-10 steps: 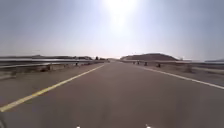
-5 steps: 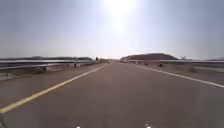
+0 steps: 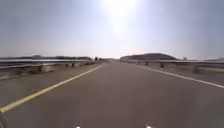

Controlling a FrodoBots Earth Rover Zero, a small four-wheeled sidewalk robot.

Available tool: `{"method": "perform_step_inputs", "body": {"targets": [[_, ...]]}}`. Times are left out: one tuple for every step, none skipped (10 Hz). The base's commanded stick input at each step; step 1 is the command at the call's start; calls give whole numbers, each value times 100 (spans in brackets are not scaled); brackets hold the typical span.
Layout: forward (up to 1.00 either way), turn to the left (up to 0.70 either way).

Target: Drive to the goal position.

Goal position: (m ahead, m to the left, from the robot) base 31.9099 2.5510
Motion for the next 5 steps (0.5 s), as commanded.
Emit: {"method": "perform_step_inputs", "body": {"targets": [[70, 0], [70, 0], [70, 0], [70, 0], [70, 0]]}}
